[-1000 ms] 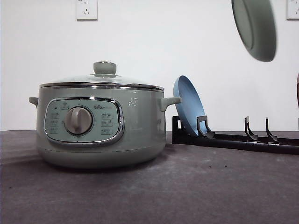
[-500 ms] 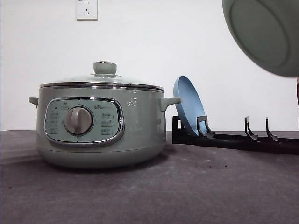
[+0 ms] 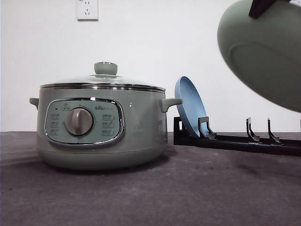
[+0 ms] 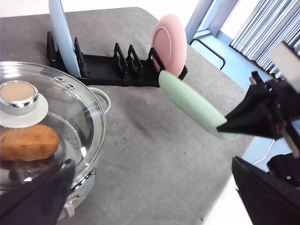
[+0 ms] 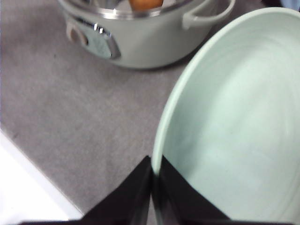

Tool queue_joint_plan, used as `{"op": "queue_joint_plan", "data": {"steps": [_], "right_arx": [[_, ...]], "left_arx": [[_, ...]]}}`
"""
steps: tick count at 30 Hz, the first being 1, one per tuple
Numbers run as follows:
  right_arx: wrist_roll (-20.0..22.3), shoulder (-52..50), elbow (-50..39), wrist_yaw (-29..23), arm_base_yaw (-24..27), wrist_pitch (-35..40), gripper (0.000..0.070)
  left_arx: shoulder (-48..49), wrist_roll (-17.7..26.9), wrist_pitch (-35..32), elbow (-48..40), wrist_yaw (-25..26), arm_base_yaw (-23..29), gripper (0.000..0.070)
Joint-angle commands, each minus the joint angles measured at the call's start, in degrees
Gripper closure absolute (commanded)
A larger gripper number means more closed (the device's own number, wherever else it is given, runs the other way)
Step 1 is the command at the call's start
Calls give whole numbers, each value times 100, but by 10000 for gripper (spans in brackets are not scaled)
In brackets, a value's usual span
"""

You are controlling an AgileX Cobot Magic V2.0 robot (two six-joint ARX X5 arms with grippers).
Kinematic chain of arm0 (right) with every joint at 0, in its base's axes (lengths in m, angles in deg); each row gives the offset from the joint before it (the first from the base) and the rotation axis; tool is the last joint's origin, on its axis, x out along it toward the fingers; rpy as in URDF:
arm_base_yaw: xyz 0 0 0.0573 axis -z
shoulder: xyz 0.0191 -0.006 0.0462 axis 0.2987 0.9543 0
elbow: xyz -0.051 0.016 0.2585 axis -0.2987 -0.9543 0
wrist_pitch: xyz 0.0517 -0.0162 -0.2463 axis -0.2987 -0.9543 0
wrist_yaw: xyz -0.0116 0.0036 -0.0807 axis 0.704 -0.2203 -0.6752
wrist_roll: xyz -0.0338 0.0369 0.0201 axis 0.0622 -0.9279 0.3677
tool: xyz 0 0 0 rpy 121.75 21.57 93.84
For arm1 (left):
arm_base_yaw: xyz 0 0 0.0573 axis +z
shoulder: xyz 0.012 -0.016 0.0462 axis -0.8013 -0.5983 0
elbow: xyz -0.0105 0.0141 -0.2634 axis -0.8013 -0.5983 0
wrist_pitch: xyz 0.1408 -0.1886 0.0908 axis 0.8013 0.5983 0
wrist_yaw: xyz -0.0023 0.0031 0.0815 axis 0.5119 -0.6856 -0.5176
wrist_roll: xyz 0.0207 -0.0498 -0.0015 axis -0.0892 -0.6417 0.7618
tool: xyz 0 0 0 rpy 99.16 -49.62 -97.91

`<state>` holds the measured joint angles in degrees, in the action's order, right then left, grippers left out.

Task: Transfer potato from steamer to green plate

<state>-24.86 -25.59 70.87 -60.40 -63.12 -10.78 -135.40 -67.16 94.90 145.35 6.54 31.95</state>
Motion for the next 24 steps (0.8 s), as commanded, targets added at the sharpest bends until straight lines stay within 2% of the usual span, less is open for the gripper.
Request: {"op": "queue_joint_plan", "data": {"steps": [1, 13, 18, 24], "right_arx": [[-201, 123, -16, -149, -227, 83, 700], [-433, 1518, -136, -1003, -1359, 126, 700], [-687, 2300, -136, -1309, -1584, 132, 700], [-958, 3030, -136, -1367, -1641, 143, 700]], "left_arx": [[-70, 111, -60, 127, 79, -37, 0], [-145, 114, -96, 127, 79, -37, 0], [-145, 113, -74, 127, 79, -37, 0], [-143, 114, -50, 127, 79, -37, 0]]}}
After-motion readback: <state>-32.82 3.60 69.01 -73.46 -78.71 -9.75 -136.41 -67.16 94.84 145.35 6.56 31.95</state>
